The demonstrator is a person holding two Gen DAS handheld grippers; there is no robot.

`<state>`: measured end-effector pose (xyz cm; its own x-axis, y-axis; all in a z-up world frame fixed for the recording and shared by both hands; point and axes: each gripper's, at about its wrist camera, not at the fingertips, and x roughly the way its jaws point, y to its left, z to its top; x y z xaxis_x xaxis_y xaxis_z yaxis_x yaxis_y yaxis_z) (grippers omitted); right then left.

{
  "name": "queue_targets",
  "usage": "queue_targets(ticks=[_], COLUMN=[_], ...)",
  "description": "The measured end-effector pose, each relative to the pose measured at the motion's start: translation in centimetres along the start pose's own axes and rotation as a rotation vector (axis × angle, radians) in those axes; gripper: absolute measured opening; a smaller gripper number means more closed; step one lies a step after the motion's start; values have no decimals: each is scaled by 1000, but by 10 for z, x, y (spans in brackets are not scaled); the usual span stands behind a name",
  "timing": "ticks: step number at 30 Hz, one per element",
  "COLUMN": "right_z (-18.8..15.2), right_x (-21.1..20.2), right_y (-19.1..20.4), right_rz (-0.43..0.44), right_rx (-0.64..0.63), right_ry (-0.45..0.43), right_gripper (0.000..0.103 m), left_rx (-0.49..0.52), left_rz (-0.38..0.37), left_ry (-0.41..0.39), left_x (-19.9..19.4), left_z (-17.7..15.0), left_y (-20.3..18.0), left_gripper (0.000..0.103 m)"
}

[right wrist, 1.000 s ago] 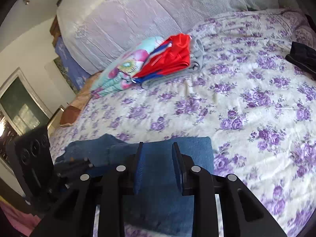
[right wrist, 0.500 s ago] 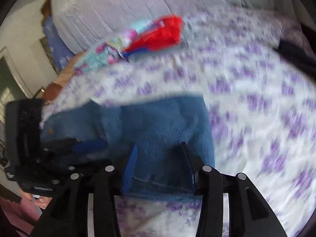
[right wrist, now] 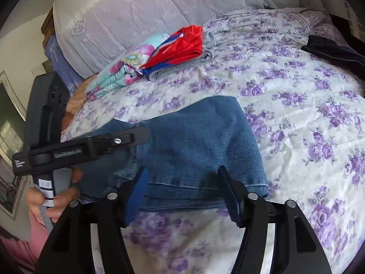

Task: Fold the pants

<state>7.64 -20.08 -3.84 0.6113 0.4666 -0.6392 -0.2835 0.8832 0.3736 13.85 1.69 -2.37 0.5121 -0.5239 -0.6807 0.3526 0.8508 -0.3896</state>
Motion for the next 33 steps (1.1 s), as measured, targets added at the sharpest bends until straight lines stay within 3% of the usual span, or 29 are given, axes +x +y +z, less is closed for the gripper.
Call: queue_targets(ticks=[1,2,3,4,6,12,16,21,24,29,33], right_z=[1,1,1,1,-1,-10,-22,-43,-59,-86,-93], right_x=[-6,-14,-20,-26,-33,-22,2,46,71,101,120], right_y=[5,14,24,36,65,146,211,285,315,337,343], right_rz=[23,53,68,77,98,281,318,294,202,54,-21], right_rx=[0,-16,-41,-78,-166,-383,-610,-860,-1033,-1266,-1320], right_ry=[-12,-36,-60,-81,-107,-54,0,110,115,121,118], right_gripper=[66,71,76,77,77,77,77,69,66,64,60], left_rx=[9,27,47,48,19,-220,-389,-549,-581,-616,-614], left_rz=[-2,15,71,147,287,443,545,539,539,447,373], left_ry=[-43,-96,-165,-223,-299,-299,-318,-287,-249,-200,-180], left_x=[-17,-38,-64,-87,-128,-225,-268,-284,-278,-265,-256], left_z=[0,-2,-5,-7,-14,-41,-75,-114,-128,-137,-135], left_y=[-1,-2,-1,3,22,113,167,218,238,262,273], left_gripper=[64,74,94,99,99,99,99,99,99,99,99])
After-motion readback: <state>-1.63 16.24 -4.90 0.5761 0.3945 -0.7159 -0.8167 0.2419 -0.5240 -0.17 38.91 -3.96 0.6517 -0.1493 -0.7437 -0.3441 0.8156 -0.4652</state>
